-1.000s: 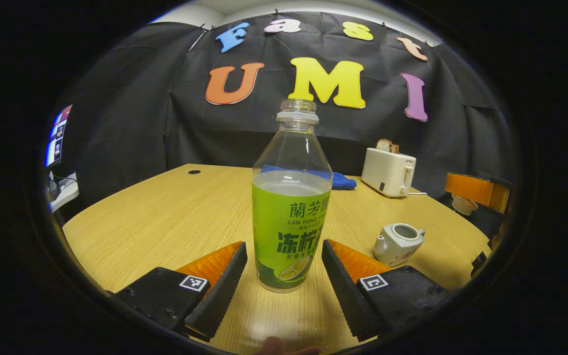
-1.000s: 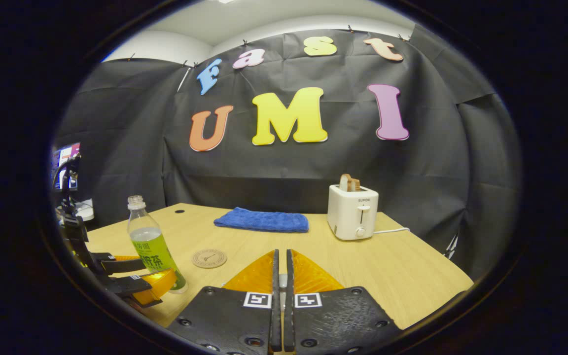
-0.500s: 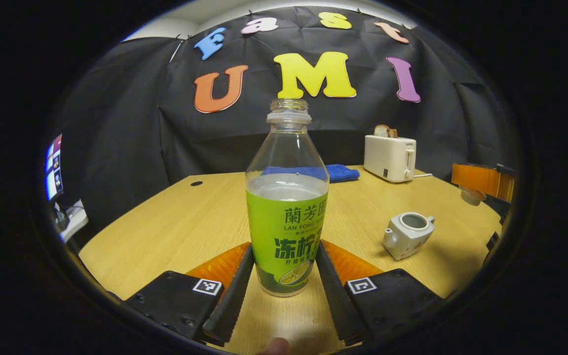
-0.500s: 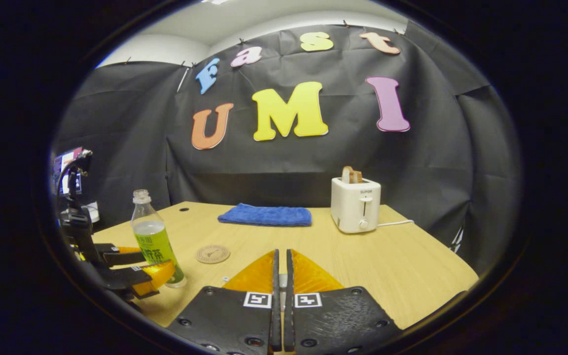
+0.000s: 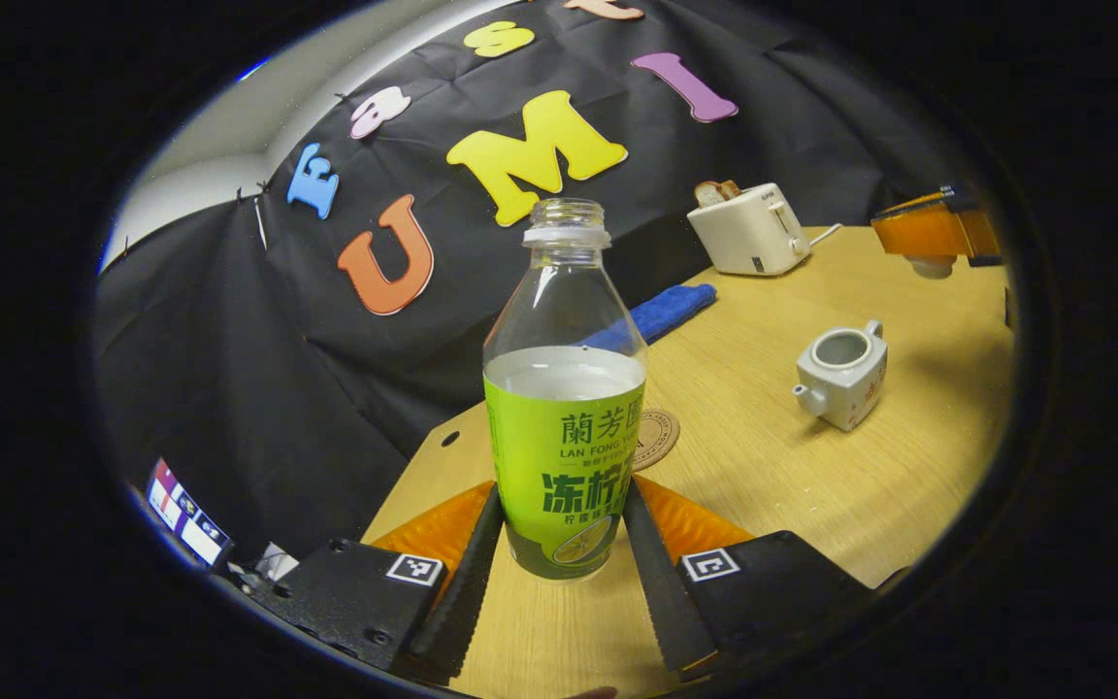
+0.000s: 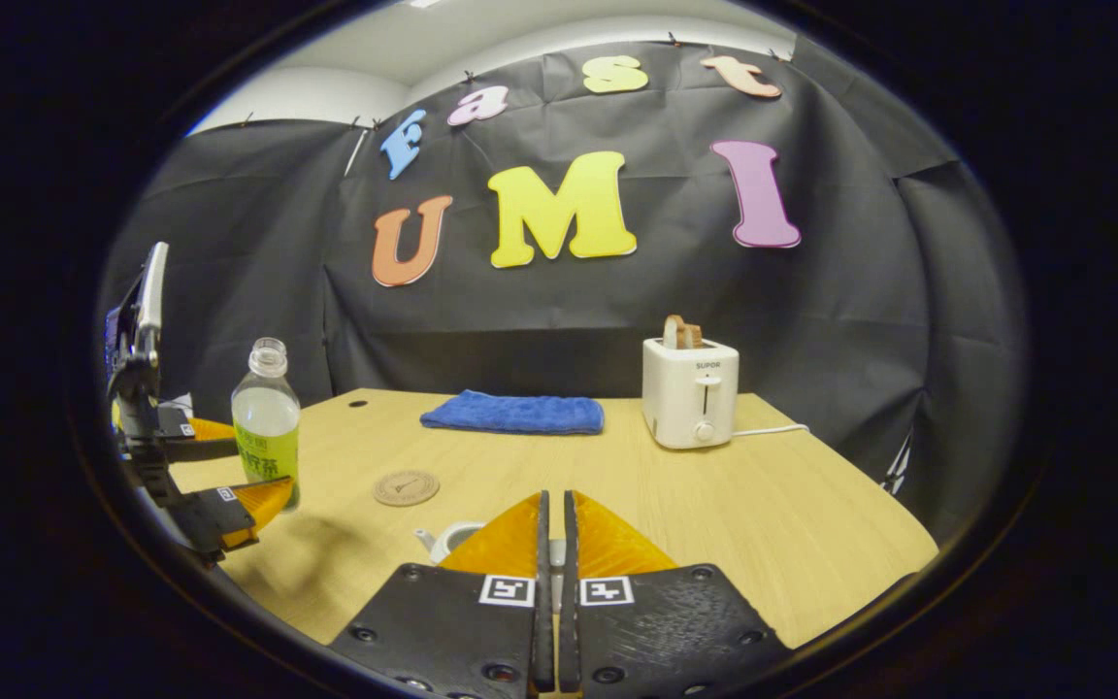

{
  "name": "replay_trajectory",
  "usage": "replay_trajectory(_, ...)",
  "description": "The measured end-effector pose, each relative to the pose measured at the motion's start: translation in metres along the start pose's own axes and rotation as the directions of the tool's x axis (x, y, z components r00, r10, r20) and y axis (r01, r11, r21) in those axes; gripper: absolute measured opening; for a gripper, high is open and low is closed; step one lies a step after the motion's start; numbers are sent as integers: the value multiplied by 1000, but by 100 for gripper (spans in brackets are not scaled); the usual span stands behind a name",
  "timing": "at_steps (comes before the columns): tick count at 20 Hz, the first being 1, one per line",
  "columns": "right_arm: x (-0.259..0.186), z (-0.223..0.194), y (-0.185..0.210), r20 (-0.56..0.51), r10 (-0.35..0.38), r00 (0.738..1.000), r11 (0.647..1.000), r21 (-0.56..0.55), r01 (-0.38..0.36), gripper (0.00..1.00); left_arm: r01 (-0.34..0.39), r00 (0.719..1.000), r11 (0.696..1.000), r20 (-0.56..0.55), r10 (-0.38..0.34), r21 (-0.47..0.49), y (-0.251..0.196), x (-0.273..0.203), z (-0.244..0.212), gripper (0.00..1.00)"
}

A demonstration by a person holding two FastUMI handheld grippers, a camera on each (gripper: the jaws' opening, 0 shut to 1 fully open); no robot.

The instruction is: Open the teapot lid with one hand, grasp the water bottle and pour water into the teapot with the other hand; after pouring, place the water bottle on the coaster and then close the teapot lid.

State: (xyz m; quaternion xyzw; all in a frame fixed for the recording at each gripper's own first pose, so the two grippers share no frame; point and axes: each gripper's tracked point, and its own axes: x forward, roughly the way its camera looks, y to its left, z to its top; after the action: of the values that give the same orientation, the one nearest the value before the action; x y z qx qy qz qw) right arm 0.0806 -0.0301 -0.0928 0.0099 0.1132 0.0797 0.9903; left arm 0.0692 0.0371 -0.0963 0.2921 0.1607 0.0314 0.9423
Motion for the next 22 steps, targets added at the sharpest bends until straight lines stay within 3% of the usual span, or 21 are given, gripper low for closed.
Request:
replay_trajectory(4,-1,-3,-6,-12,1,1000,1000,6,-1,2,-11,999,984,-36,18,178,7,2,-5,74)
replay_trajectory(9,-5,-3,-18,-12,-3,1000,1000,9,3,2,-27,998,924,-48,49,381,10,5,0,74)
replay_trajectory(14,-9,-10,-33,-21,-20,1000,1000,19,21,2,-1,998,841,-58,38,540,-2,11,5,74)
replay_trajectory(22,-16,-16,-49,-19,-33,999,999,37,34,2,13,997,681,-58,44,732,-14,14,24,74)
